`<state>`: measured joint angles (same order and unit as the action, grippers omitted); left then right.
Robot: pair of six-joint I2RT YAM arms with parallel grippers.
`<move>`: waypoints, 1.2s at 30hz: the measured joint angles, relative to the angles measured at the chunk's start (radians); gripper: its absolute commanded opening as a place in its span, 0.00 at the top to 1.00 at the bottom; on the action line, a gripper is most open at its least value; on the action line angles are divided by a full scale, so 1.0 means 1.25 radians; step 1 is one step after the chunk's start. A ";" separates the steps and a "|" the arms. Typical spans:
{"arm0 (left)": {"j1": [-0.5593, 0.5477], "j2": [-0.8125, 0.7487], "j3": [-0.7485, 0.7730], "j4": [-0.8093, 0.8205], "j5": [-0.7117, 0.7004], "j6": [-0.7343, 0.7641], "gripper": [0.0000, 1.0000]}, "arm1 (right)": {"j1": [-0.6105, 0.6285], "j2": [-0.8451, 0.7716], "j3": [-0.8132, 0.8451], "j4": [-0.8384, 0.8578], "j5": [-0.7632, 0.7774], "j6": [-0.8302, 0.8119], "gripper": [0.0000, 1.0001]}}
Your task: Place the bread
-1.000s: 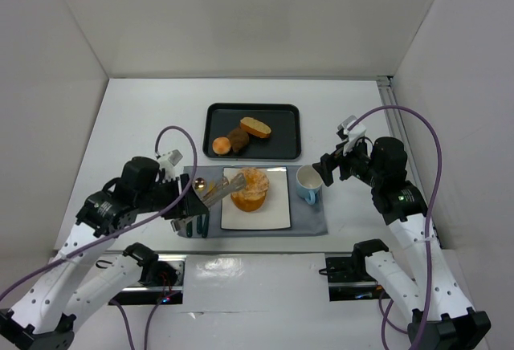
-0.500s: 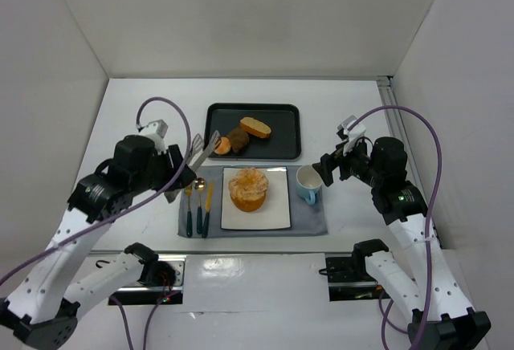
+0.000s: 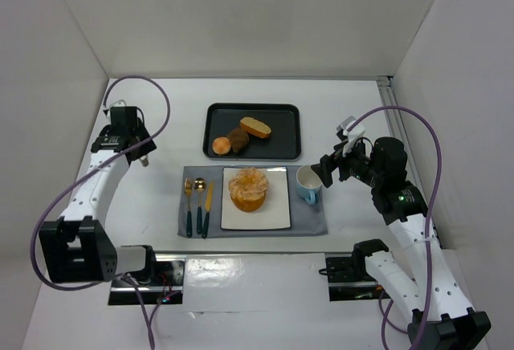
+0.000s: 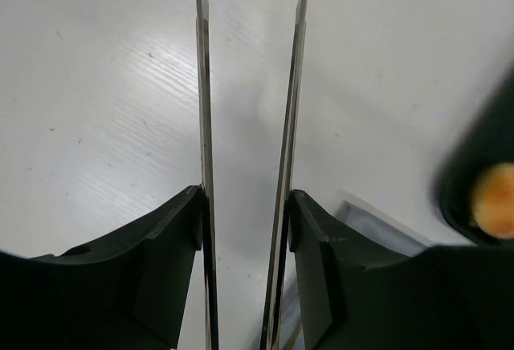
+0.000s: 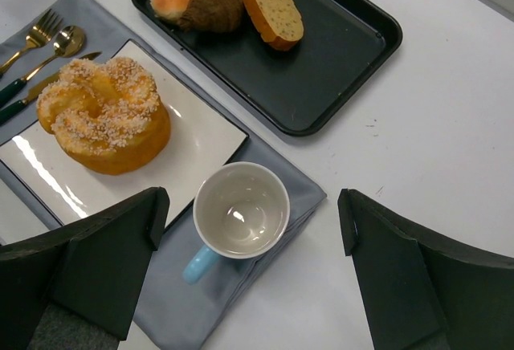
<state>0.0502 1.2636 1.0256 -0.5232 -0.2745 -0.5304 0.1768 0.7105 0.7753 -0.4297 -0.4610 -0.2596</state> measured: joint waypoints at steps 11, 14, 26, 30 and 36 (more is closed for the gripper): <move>0.073 0.259 -0.013 0.048 0.036 0.066 0.33 | 0.000 0.007 0.000 -0.001 -0.002 0.000 0.00; 0.077 0.344 -0.002 0.033 0.062 0.073 0.33 | 0.000 0.010 0.000 -0.001 -0.002 0.000 0.00; 0.090 0.354 0.018 0.004 0.114 0.086 0.00 | 0.000 0.014 0.000 -0.001 -0.002 0.000 0.00; 0.084 0.233 -0.009 0.001 0.152 0.081 0.00 | 0.000 0.023 0.000 0.000 -0.002 0.001 0.00; 0.004 -0.014 -0.038 0.043 0.230 0.067 0.00 | 0.000 0.065 0.000 0.002 0.030 0.036 0.00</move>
<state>0.0547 1.2461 0.9783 -0.4698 0.0128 -0.4469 0.1768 0.7918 0.7753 -0.4274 -0.4232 -0.2150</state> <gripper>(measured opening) 1.000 0.999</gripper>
